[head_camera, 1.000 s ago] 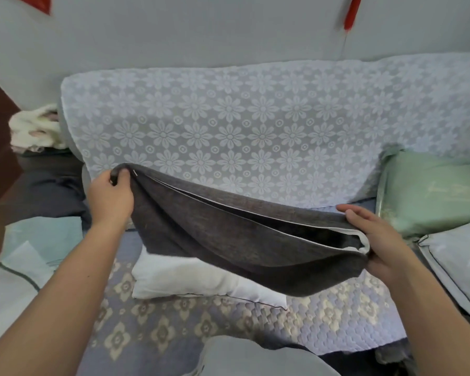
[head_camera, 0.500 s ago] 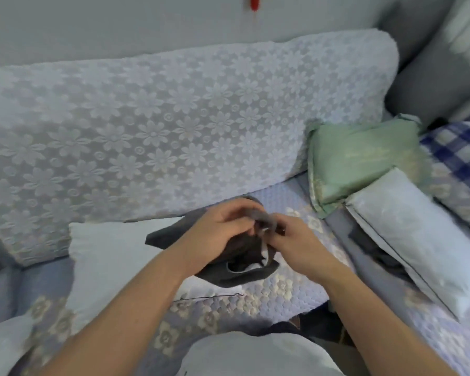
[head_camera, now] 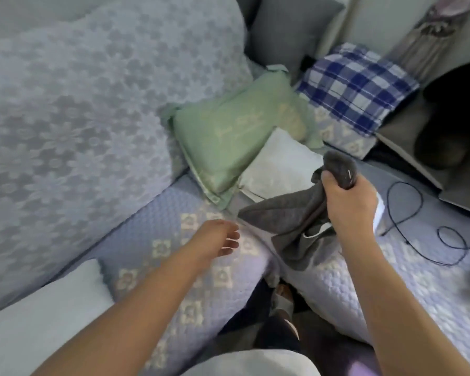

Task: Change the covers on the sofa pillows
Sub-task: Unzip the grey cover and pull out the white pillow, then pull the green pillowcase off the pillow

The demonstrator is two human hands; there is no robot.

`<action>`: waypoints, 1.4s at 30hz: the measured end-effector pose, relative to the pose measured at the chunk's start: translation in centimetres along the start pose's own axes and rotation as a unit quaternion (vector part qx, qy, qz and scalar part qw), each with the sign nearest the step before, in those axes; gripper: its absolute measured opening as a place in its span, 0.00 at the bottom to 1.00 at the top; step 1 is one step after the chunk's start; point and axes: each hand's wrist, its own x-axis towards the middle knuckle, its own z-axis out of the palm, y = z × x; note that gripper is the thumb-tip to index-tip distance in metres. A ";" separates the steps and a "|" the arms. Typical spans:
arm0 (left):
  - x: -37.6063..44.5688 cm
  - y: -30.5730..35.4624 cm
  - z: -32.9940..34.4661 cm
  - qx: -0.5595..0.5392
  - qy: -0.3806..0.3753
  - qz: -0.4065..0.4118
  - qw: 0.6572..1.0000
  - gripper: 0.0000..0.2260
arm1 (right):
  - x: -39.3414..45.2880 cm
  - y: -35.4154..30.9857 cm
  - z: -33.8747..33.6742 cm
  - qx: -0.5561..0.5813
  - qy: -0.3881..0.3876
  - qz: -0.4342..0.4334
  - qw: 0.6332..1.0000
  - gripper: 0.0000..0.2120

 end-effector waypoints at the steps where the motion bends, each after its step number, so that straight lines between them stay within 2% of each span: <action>1: 3.8 0.6 3.6 0.000 0.000 -0.024 1.000 0.04 | 3.8 1.3 -0.4 -0.002 0.006 0.021 1.000 0.10; 4: 14.8 1.1 13.6 0.023 -0.004 -0.106 0.994 0.05 | 13.7 6.7 -2.2 -0.025 0.020 0.091 0.995 0.11; 7: 22.4 1.7 19.5 0.006 -0.009 -0.129 0.992 0.04 | 19.6 10.7 -3.7 -0.009 0.029 0.126 0.992 0.10; 9: 28.1 2.0 22.9 -0.047 -0.019 -0.141 0.989 0.12 | 23.0 13.6 -4.2 -0.001 0.023 0.143 0.989 0.07; 11: 32.9 2.0 26.0 -0.119 -0.032 -0.182 0.975 0.30 | 25.3 16.2 -4.6 0.007 0.003 0.153 0.988 0.08; 12: 34.5 2.1 27.0 -0.114 -0.033 -0.194 0.974 0.33 | 25.8 16.9 -4.8 0.018 -0.002 0.152 0.988 0.08; 14: 35.9 3.4 28.4 -0.096 0.017 -0.195 0.976 0.27 | 26.7 17.4 -5.3 0.055 0.012 0.148 0.987 0.09; 16: 35.3 5.8 29.0 -0.055 0.107 -0.143 0.982 0.21 | 27.7 15.8 -6.0 0.096 0.048 0.137 0.985 0.09; 18: 32.8 8.1 28.7 -0.036 0.220 -0.060 0.973 0.20 | 28.3 12.9 -6.5 0.148 0.068 0.094 0.982 0.10; 21: 25.6 11.2 25.7 -0.068 0.350 0.037 0.934 0.21 | 29.2 6.6 -7.4 0.244 0.068 0.023 0.967 0.10; 23: 20.2 12.0 20.8 -0.076 0.433 0.067 0.896 0.19 | 29.2 3.1 -7.4 0.299 0.063 -0.009 0.952 0.10; 26: 15.1 8.7 12.4 -0.083 0.503 0.066 0.858 0.17 | 29.4 2.0 -5.5 0.258 0.066 -0.046 0.963 0.12; 28: 11.7 6.2 8.1 -0.076 0.521 0.045 0.849 0.20 | 29.1 4.0 -3.1 0.223 0.080 -0.002 0.971 0.07; 29: 10.1 5.2 6.6 -0.070 0.523 0.032 0.849 0.21 | 29.0 6.0 -2.0 0.199 0.098 0.049 0.974 0.04; 30: 8.6 4.2 5.2 -0.063 0.533 0.018 0.844 0.21 | 28.9 7.9 -0.9 0.177 0.106 0.110 0.972 0.08; 32: 5.8 1.9 2.5 -0.084 0.559 0.009 0.825 0.20 | 27.4 12.6 1.6 0.116 0.066 0.237 0.962 0.18; 34: 3.0 -0.7 -0.1 -0.163 0.580 0.011 0.798 0.16 | 23.9 15.4 4.5 0.001 -0.045 0.322 0.946 0.25; 36: 1.0 -3.0 -2.8 -0.234 0.594 0.011 0.770 0.17 | 18.6 16.1 8.2 -0.130 -0.202 0.291 0.926 0.29; 37: 0.1 -3.9 -4.0 -0.263 0.600 0.001 0.756 0.16 | 15.0 14.6 9.8 -0.157 -0.286 0.260 0.909 0.27; 39: -3.3 -6.4 -8.4 -0.323 0.611 0.012 0.723 0.13 | 5.8 12.5 15.1 -0.155 -0.452 0.233 0.847 0.23; 40: -4.3 -7.6 -10.3 -0.343 0.617 0.023 0.708 0.10 | 1.5 10.5 16.7 -0.135 -0.507 0.246 0.815 0.23; 42: -7.3 -10.1 -14.6 -0.382 0.623 0.069 0.679 0.05 | -5.9 6.7 20.1 -0.072 -0.560 0.293 0.771 0.24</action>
